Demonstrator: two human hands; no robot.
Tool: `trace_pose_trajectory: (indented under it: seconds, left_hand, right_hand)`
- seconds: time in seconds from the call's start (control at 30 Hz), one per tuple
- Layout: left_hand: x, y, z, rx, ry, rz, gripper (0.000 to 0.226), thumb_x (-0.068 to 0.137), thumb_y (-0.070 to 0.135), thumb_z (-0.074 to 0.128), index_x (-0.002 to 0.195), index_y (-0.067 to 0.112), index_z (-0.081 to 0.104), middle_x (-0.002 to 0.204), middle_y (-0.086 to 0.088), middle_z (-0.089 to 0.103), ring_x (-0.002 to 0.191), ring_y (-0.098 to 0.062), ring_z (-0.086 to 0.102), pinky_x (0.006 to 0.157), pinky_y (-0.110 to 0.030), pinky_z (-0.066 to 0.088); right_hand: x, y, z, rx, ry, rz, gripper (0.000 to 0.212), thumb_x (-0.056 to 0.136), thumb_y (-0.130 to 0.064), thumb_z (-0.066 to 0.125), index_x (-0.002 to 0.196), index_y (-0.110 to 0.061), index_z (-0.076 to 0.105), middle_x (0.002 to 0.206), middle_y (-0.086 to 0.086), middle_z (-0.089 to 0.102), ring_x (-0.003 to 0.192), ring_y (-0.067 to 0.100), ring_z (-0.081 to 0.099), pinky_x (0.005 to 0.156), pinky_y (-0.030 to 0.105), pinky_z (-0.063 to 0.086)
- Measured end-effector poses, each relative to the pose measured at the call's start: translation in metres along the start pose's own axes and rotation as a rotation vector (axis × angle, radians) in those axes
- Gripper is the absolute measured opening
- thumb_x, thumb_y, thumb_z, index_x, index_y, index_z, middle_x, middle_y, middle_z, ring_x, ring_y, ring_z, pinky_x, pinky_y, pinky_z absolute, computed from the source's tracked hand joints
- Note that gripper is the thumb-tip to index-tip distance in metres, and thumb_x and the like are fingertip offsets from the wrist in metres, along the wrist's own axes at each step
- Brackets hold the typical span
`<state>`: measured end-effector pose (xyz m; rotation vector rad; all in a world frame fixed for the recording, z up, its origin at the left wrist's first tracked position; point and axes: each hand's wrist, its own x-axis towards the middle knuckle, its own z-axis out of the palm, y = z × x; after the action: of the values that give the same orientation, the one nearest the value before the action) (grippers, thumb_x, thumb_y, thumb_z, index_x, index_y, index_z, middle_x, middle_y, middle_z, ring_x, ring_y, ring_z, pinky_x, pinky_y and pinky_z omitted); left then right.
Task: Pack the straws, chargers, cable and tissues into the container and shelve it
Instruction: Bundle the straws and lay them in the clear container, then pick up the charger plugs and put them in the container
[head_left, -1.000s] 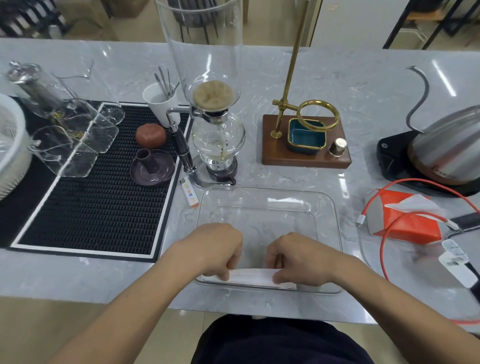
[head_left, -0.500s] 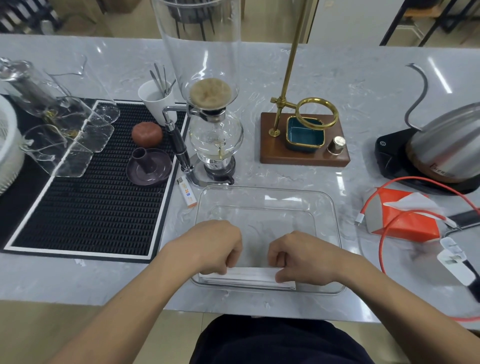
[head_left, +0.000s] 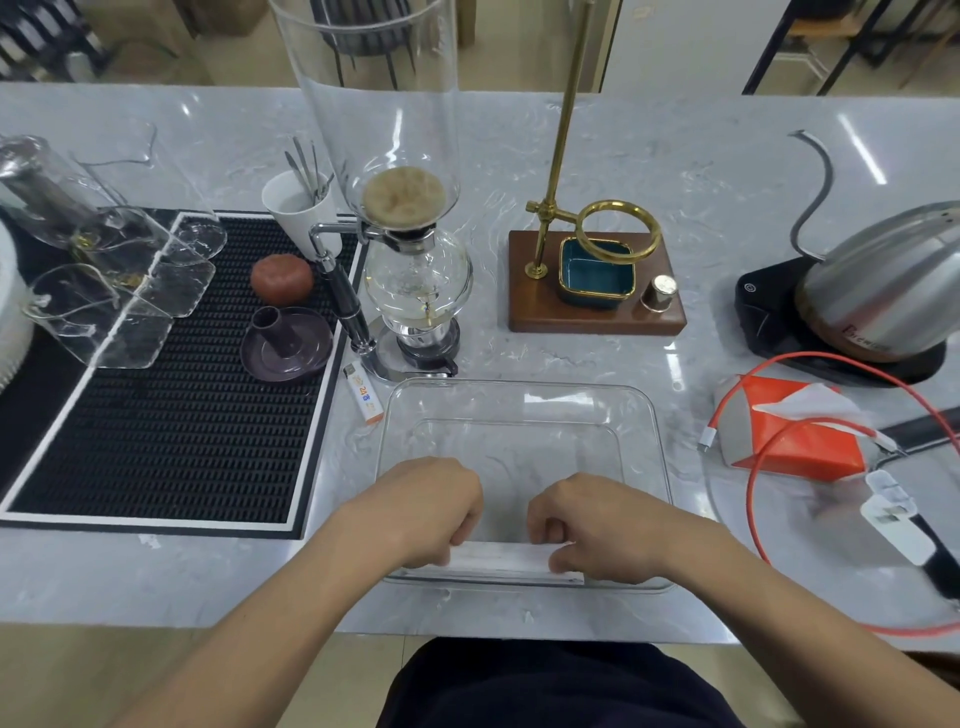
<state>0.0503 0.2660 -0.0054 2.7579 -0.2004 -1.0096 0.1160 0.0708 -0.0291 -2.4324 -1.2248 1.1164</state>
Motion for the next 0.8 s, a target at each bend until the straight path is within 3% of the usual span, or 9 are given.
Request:
trace_pose_trajectory:
  seconds: [0.1,0.27,0.37,0.5,0.63,0.8]
  left_hand:
    - [0.001,0.002,0.001,0.010,0.002,-0.016,0.017,0.075,0.005,0.075,0.088,0.014,0.068,0.080,0.003,0.056,0.081,-0.022,0.063,0.061,-0.025,0.042]
    - [0.001,-0.001,0.001,0.029,0.002,-0.002,0.017,0.075,0.011,0.077,0.087,0.016,0.065,0.069,0.011,0.046,0.077,-0.020,0.059,0.065,-0.028,0.046]
    - [-0.002,-0.003,0.000,0.026,0.014,-0.004,0.020,0.075,0.021,0.078,0.084,0.021,0.060,0.078,0.008,0.051,0.077,-0.019,0.057,0.063,-0.027,0.043]
    - [-0.004,-0.005,0.001,0.035,0.052,0.008,0.030,0.079,0.041,0.074,0.098,0.023,0.059,0.102,0.002,0.059,0.092,-0.022,0.059,0.074,-0.030,0.045]
    - [-0.005,-0.003,0.001,0.036,0.132,0.045,0.036,0.083,0.050,0.066,0.109,0.026,0.059,0.108,0.004,0.060,0.100,-0.021,0.058,0.078,-0.031,0.045]
    - [-0.009,0.007,-0.004,-0.039,0.281,0.119,0.043,0.088,0.057,0.054,0.123,0.032,0.054,0.114,0.012,0.058,0.105,-0.015,0.058,0.086,-0.034,0.048]
  right_hand:
    - [0.000,-0.003,0.003,-0.034,0.013,0.001,0.022,0.083,-0.020,0.069,0.104,-0.023,0.063,0.091,-0.010,0.054,0.090,0.017,0.059,0.076,0.030,0.050]
    - [-0.002,-0.004,0.000,-0.046,0.017,0.004,0.022,0.083,-0.024,0.070,0.103,-0.024,0.061,0.093,-0.010,0.053,0.091,0.017,0.059,0.078,0.032,0.050]
    - [-0.005,-0.005,-0.003,-0.052,0.027,0.005,0.022,0.082,-0.027,0.069,0.102,-0.024,0.060,0.091,-0.011,0.052,0.087,0.016,0.055,0.076,0.031,0.049]
    - [-0.009,-0.008,-0.007,-0.036,0.058,0.025,0.030,0.083,-0.034,0.070,0.109,-0.026,0.057,0.096,-0.010,0.055,0.088,0.015,0.054,0.077,0.031,0.049]
    - [-0.018,-0.013,-0.012,-0.059,0.105,0.048,0.043,0.087,-0.038,0.067,0.126,-0.028,0.053,0.116,-0.004,0.060,0.102,0.015,0.055,0.085,0.031,0.047]
    - [-0.030,-0.015,-0.013,-0.034,0.283,0.024,0.046,0.087,-0.043,0.064,0.129,-0.030,0.052,0.126,-0.008,0.056,0.115,0.014,0.054,0.095,0.034,0.046]
